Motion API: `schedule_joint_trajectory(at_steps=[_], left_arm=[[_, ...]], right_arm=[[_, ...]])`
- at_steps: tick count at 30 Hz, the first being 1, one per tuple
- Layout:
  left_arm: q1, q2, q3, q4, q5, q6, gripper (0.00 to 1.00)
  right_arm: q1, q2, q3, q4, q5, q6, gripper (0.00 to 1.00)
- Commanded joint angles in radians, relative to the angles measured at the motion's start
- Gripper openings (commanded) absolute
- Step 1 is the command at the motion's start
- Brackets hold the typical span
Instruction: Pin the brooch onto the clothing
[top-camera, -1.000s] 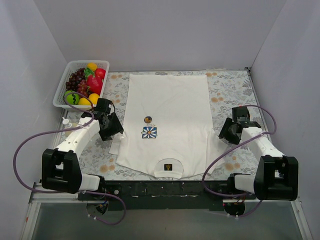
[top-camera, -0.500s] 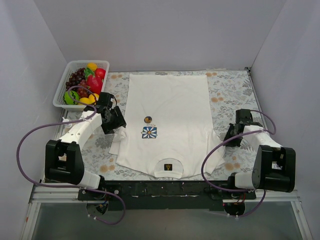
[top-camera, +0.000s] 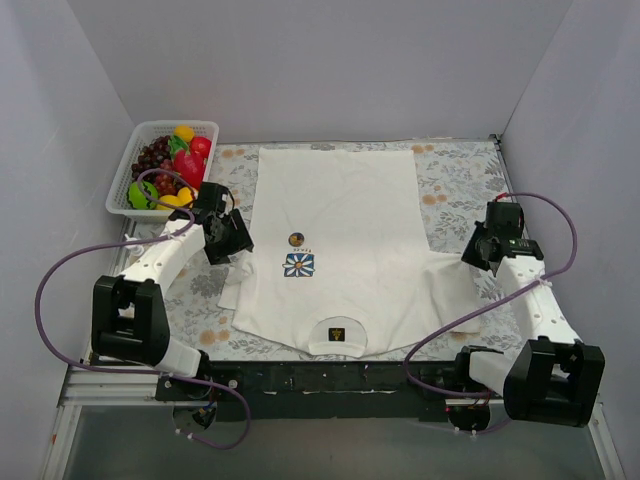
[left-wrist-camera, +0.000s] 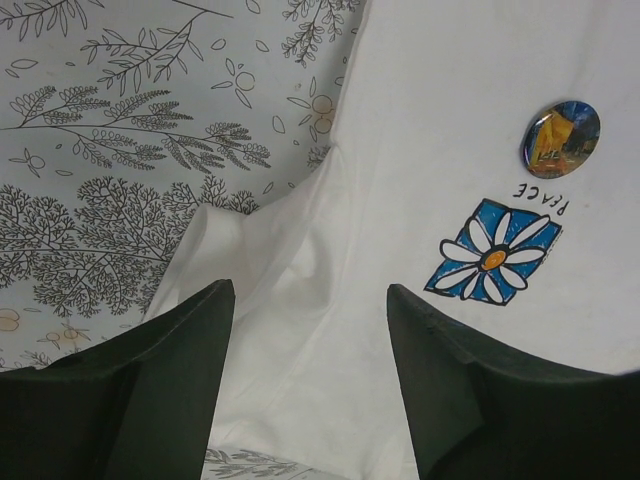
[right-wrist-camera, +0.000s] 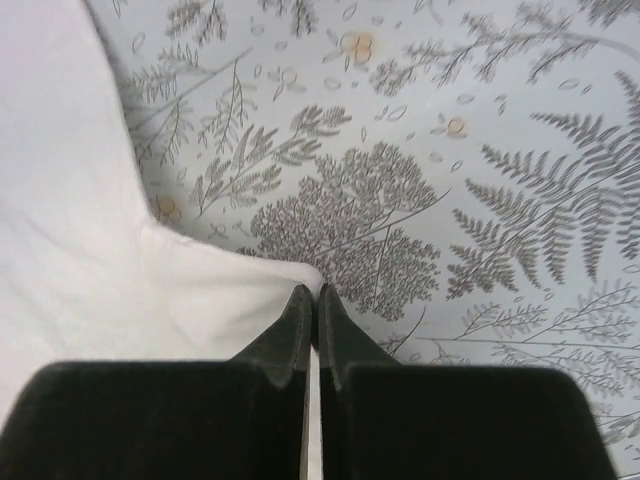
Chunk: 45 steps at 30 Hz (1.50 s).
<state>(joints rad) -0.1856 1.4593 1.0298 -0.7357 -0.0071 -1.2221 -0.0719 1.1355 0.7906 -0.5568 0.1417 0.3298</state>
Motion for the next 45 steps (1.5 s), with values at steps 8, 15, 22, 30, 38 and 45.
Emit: schedule_joint_trajectory(at_steps=[8, 15, 22, 30, 38, 45], left_arm=[[-0.003, 0.029, 0.059, 0.016, 0.019, 0.035, 0.62], [-0.002, 0.018, 0.052, 0.001, 0.024, 0.033, 0.65], [-0.002, -0.001, 0.013, -0.051, 0.025, 0.030, 0.51], [-0.035, -0.053, -0.030, -0.114, 0.045, 0.030, 0.00], [-0.138, 0.074, -0.056, -0.108, -0.005, -0.028, 0.00], [-0.143, 0.150, -0.013, -0.145, -0.174, -0.065, 0.00]], right_arm=[[-0.002, 0.174, 0.103, 0.158, 0.245, -0.060, 0.17], [0.027, 0.215, 0.199, 0.170, 0.159, -0.077, 0.53], [0.306, 0.204, 0.214, 0.117, 0.139, -0.072, 0.61], [0.527, 0.319, 0.177, 0.161, -0.022, 0.002, 0.61], [0.557, 0.421, 0.156, 0.199, -0.053, -0.003, 0.60], [0.557, 0.463, 0.127, 0.212, -0.056, -0.011, 0.60]])
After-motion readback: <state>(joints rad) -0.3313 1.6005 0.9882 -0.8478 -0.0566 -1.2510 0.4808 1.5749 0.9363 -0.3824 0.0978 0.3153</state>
